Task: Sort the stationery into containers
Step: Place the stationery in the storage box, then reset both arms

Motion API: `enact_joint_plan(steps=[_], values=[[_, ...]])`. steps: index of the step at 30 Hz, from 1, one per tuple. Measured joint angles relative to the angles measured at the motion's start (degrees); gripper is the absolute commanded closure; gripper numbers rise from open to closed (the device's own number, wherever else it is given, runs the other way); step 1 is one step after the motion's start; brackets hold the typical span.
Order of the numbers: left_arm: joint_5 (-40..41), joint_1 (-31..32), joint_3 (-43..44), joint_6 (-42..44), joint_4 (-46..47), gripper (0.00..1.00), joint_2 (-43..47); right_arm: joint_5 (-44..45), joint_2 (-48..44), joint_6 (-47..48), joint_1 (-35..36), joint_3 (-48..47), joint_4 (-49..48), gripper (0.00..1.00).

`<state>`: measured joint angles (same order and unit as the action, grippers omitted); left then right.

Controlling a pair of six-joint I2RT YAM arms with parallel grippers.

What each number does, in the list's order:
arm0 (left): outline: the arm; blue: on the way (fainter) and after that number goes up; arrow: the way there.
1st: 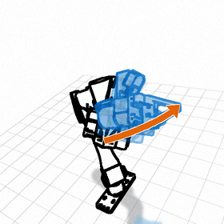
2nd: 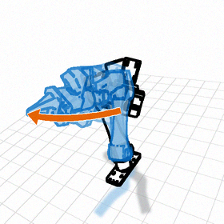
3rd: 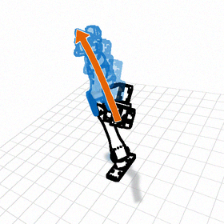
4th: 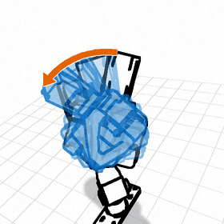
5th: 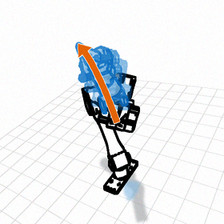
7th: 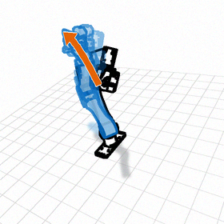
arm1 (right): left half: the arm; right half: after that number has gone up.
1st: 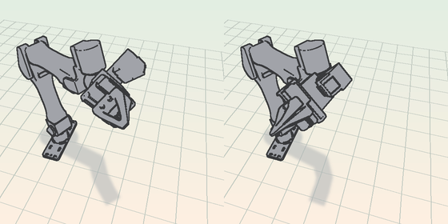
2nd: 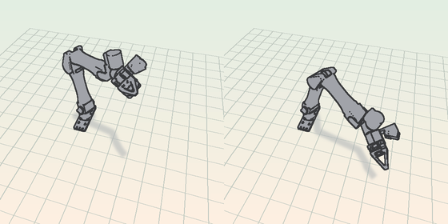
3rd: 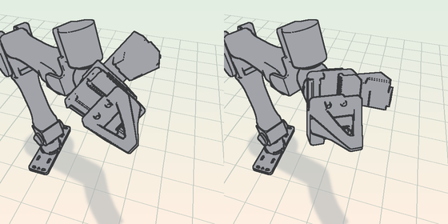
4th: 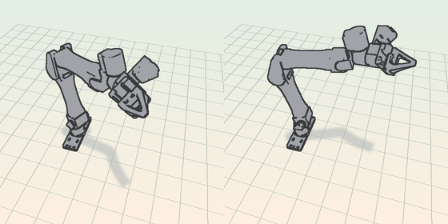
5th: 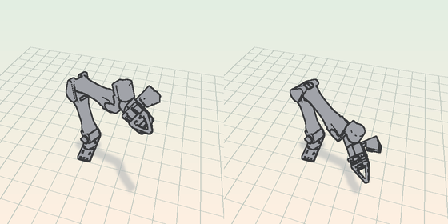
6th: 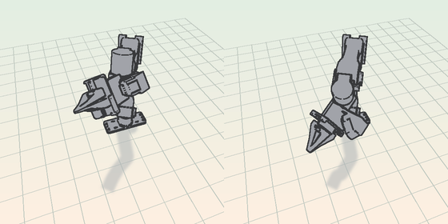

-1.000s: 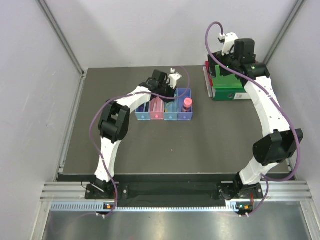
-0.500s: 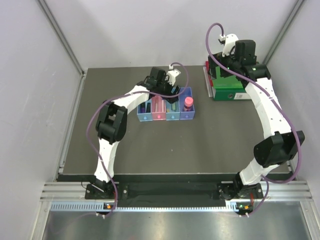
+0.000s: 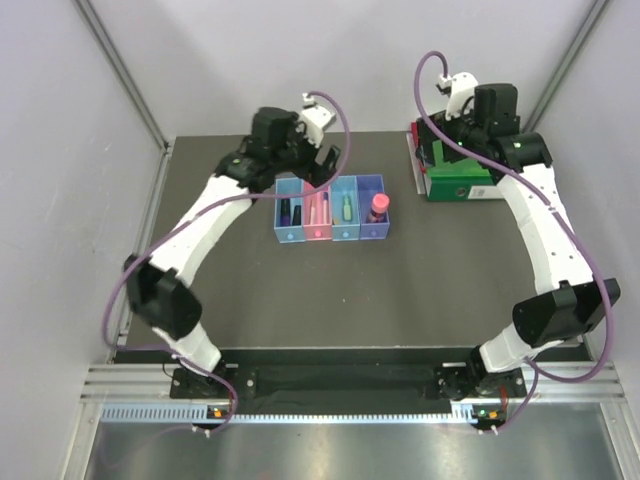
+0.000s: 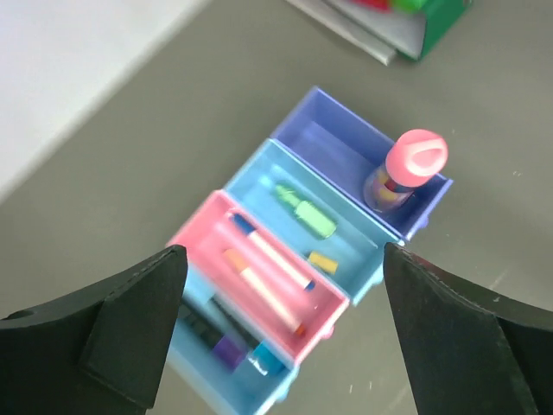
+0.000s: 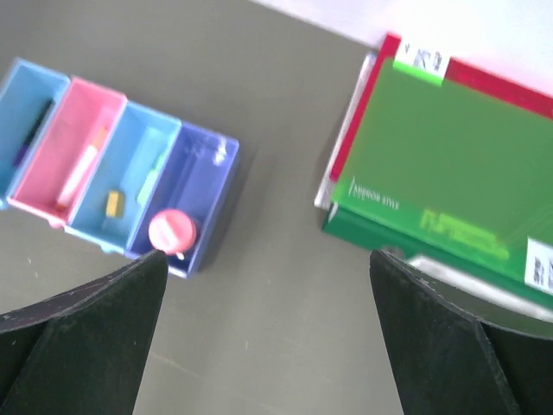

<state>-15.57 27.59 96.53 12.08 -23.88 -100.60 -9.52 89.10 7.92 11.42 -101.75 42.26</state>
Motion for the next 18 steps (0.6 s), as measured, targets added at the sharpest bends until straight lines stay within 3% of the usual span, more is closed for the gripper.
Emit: enact_joint_plan(steps=[5,10,15,18], values=[[7.85,0.00,-3.80,1.79,-5.31,0.02,16.46,4.13,-0.70,2.60,4.57,-0.48,6.69,0.00],[14.19,-2.08,-12.52,1.99,-13.14,0.02,31.78,3.80,-8.76,4.48,6.47,6.99,8.87,0.00],[17.40,-7.50,-18.84,1.73,-18.67,0.02,39.34,3.98,-21.29,4.76,6.43,12.15,9.22,0.00],[14.86,-13.51,-18.99,1.51,-21.18,0.02,39.65,4.76,-25.99,4.94,6.43,12.57,8.85,0.00]])
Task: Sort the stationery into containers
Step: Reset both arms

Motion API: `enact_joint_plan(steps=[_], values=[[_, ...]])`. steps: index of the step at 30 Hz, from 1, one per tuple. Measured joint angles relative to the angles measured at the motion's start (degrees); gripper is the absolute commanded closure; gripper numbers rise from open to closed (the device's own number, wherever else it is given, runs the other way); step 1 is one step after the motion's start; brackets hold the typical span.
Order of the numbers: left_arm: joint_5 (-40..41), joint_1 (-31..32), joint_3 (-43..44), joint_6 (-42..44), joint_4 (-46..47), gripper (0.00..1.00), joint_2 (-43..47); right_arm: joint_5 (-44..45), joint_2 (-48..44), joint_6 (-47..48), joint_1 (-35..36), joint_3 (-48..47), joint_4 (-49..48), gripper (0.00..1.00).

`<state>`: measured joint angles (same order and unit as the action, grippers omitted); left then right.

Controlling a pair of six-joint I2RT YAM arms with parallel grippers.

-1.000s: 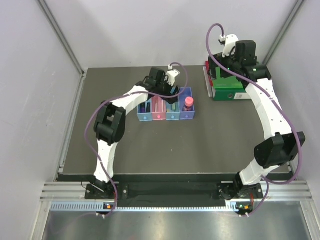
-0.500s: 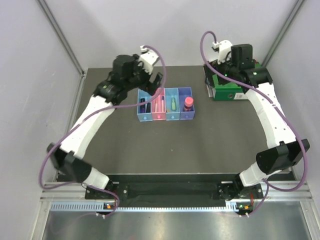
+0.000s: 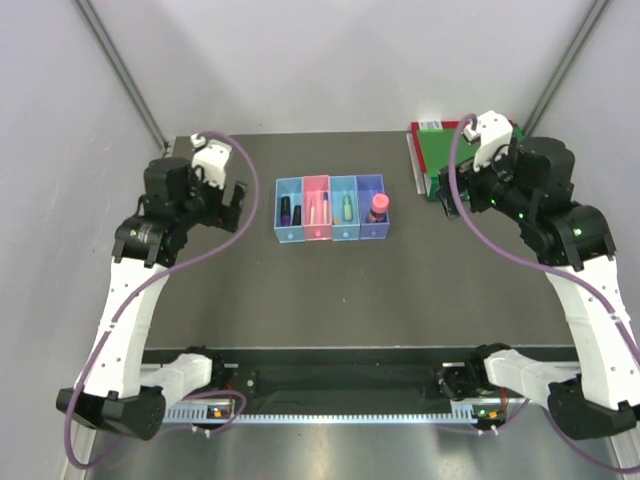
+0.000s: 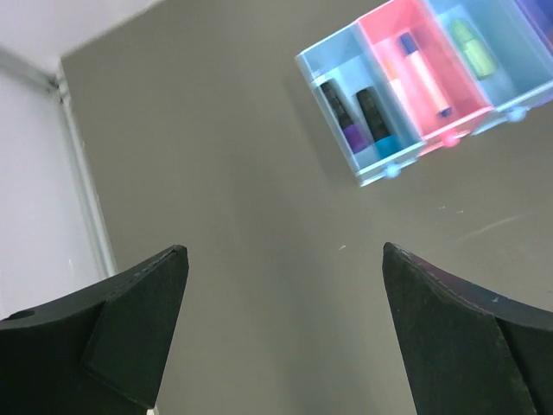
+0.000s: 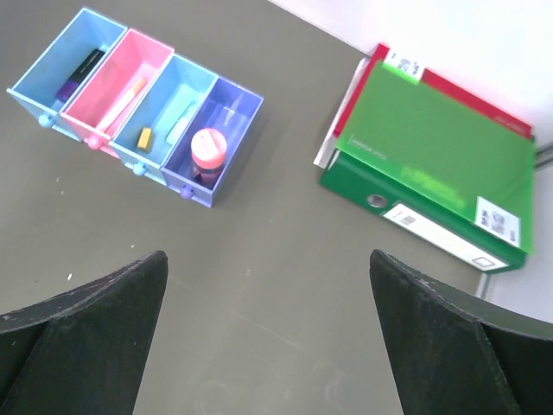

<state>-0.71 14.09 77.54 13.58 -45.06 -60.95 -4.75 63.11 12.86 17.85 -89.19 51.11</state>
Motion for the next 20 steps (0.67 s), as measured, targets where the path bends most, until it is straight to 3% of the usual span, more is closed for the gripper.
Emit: enact_joint_plan(steps=[3,6,20], values=[[-5.07,-7.76,0.39,-0.15,-1.73,0.02,-1.29,0.83,-2.64,0.09,0.00,0.83,-0.46,0.00],[-9.01,-11.61,0.39,-0.22,-2.16,0.02,-2.54,0.87,-3.26,0.28,0.00,1.46,-0.04,0.00],[-15.30,-16.33,0.39,-0.63,-1.90,0.02,-3.17,1.68,-2.99,0.42,-0.02,2.32,0.81,0.00]])
